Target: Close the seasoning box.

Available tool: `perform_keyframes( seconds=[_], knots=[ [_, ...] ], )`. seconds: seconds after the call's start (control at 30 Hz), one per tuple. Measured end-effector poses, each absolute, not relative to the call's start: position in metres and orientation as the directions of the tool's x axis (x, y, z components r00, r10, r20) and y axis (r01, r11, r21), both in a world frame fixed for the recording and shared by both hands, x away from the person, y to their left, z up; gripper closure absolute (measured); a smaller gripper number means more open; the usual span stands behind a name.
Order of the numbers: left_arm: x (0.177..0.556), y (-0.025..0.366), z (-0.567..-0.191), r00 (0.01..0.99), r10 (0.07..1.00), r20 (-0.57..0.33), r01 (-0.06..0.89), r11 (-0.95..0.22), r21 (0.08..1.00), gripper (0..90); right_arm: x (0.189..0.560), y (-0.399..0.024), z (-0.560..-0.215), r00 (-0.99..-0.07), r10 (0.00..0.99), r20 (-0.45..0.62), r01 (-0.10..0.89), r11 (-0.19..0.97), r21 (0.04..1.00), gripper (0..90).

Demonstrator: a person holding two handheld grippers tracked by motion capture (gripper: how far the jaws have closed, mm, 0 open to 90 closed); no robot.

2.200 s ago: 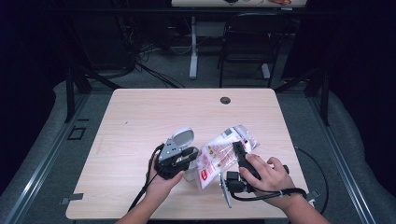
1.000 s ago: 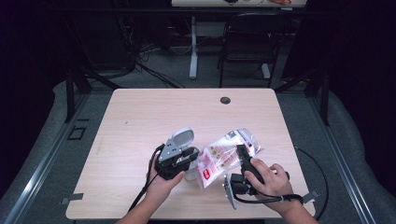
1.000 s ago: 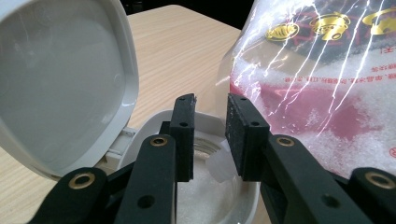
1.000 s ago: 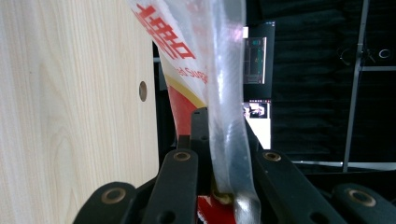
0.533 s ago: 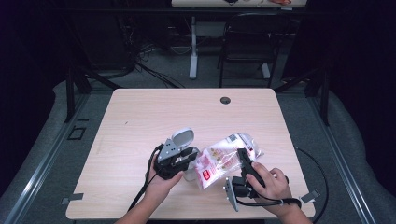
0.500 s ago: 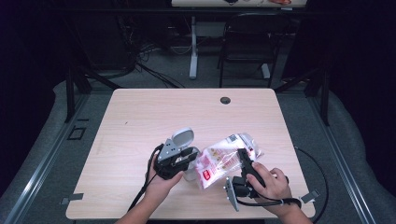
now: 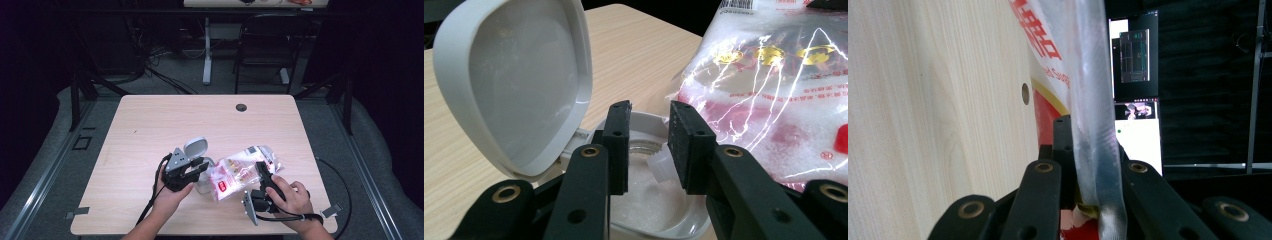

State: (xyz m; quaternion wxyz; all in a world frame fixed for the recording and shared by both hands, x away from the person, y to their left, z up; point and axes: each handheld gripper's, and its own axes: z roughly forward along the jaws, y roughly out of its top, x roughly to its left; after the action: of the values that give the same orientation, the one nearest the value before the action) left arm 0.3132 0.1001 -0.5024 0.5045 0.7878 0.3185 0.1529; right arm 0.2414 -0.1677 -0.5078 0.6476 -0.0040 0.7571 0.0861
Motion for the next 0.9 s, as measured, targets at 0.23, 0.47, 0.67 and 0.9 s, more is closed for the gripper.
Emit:
perform_keyframes(
  seconds=[0.23,0.47,0.67,0.9],
  knots=[
    [0.3105,0.1004,-0.5044,0.753,0.652,-0.088,0.357,-0.293,0.887,64.2,0.2408,-0.1692,-0.5106,-0.17,0.12,-0.978,-0.115,0.983,0.14,84.0],
    [0.3095,0.1007,-0.5049,0.749,0.65,-0.127,0.379,-0.264,0.887,55.9,0.2401,-0.1695,-0.5126,-0.167,0.122,-0.978,-0.112,0.983,0.142,84.0],
    [0.3098,0.0965,-0.5074,0.749,0.646,-0.145,0.394,-0.259,0.882,53.9,0.2401,-0.1694,-0.5145,-0.17,0.122,-0.978,-0.112,0.983,0.142,84.0],
    [0.3103,0.097,-0.5078,0.752,0.641,-0.154,0.398,-0.256,0.881,52.1,0.2399,-0.1702,-0.5163,-0.172,0.125,-0.977,-0.11,0.983,0.145,84.0]
  ],
)
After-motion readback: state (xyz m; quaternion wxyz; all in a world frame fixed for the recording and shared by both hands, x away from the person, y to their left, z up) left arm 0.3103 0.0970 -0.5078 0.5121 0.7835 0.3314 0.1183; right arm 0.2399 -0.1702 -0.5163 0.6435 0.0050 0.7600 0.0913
